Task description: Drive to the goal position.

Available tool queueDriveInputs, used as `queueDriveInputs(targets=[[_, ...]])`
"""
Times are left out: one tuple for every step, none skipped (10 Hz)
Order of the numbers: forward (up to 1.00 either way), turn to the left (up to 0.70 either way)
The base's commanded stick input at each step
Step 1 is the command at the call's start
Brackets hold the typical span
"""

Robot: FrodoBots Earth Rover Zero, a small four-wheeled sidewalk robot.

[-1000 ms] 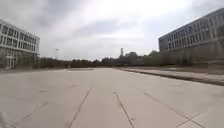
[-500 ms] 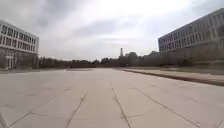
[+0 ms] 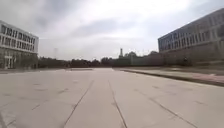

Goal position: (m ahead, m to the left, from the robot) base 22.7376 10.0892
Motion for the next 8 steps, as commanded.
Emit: queueDriveInputs(targets=[[0.70,0.00],[0.70,0.00],[0.70,0.00],[0.70,0.00],[0.70,0.00],[0.70,0.00],[0.70,0.00],[0.70,0.00]])
